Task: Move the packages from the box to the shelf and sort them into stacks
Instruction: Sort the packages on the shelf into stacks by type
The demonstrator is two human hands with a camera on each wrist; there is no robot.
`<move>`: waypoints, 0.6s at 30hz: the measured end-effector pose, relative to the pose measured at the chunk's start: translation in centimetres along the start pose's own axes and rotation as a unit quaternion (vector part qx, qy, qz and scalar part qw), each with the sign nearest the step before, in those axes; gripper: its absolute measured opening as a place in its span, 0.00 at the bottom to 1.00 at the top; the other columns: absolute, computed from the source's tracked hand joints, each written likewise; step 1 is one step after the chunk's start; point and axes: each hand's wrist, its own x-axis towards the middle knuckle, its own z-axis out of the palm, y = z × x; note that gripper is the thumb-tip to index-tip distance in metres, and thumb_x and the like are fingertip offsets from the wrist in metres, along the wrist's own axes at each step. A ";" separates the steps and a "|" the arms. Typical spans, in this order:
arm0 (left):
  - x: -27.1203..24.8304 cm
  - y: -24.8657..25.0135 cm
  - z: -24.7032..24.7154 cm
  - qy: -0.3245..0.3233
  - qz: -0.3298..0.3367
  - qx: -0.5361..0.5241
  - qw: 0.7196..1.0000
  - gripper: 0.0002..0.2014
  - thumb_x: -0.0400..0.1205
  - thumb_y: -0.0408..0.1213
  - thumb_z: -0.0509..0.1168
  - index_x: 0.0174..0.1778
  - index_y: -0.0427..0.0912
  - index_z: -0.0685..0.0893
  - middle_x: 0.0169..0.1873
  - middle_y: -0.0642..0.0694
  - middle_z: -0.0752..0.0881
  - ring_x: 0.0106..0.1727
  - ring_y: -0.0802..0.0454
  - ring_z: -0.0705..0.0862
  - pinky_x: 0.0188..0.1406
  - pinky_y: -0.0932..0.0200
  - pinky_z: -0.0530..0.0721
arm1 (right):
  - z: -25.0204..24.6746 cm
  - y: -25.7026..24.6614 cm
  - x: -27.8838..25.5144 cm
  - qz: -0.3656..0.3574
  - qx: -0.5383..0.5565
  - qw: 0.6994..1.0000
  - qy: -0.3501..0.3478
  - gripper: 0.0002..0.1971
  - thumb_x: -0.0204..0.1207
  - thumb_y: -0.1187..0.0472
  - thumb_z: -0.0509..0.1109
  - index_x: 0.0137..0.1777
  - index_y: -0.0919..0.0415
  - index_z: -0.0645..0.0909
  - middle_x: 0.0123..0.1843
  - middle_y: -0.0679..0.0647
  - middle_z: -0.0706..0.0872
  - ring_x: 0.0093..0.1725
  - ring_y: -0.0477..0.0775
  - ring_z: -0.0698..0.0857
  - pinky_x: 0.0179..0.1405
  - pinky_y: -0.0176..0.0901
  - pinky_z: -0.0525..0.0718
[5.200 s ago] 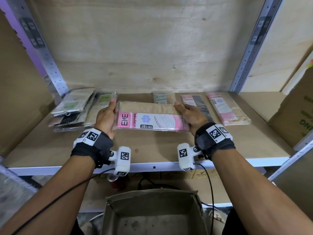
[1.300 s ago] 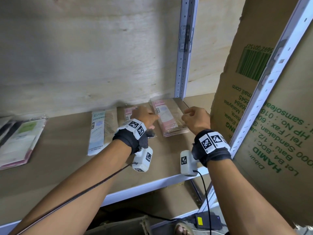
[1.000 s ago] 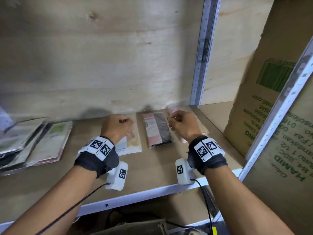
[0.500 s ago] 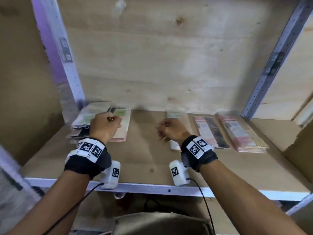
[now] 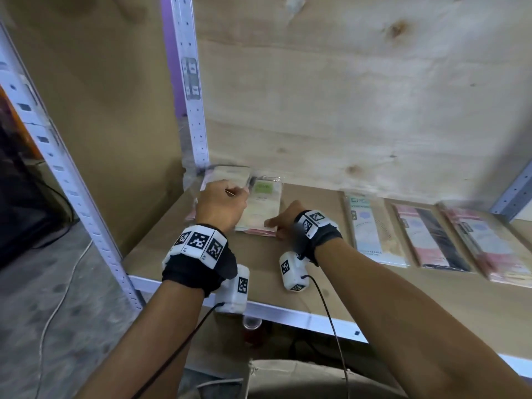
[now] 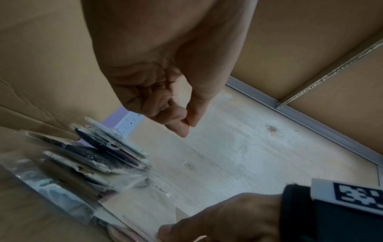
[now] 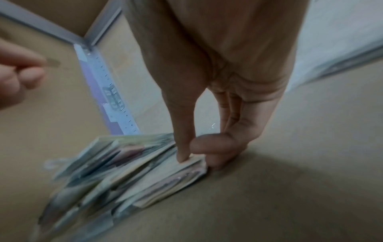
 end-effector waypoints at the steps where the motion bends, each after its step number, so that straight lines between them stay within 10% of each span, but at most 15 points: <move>1: -0.2 0.1 0.0 -0.003 -0.002 -0.001 1.000 0.11 0.81 0.44 0.66 0.40 0.43 0.89 0.33 0.51 0.92 0.38 0.51 0.86 0.51 0.54 0.86 | -0.2 0.2 0.0 0.005 -0.007 1.000 0.003 0.28 0.67 0.63 0.84 0.64 0.70 0.77 0.27 0.59 0.88 0.15 0.53 0.83 0.18 0.39 0.81; 5: -0.7 0.3 0.5 -0.016 -0.009 0.016 1.000 0.11 0.80 0.45 0.66 0.39 0.43 0.89 0.32 0.51 0.92 0.42 0.48 0.88 0.48 0.55 0.86 | -1.3 1.2 -0.2 0.019 -0.025 0.999 -0.006 0.15 0.69 0.62 0.83 0.51 0.68 0.85 0.35 0.59 0.91 0.31 0.55 0.87 0.42 0.48 0.89; 13: -1.2 0.3 1.6 -0.044 -0.032 0.028 0.998 0.08 0.80 0.43 0.68 0.43 0.44 0.89 0.39 0.47 0.92 0.40 0.46 0.89 0.49 0.53 0.88 | -5.5 3.4 -4.0 -0.001 0.100 0.994 -0.041 0.06 0.76 0.72 0.73 0.38 0.67 0.81 0.30 0.58 0.81 0.28 0.52 0.78 0.29 0.41 0.78; 18: -2.1 1.4 3.4 -0.168 -0.173 -0.211 0.947 0.22 0.80 0.43 0.74 0.65 0.34 0.81 0.55 0.37 0.86 0.36 0.46 0.93 0.37 0.55 0.92 | -9.1 5.0 -8.6 -0.135 0.124 0.983 0.006 0.01 0.79 0.70 0.71 0.48 0.67 0.83 0.38 0.59 0.84 0.31 0.52 0.84 0.25 0.40 0.80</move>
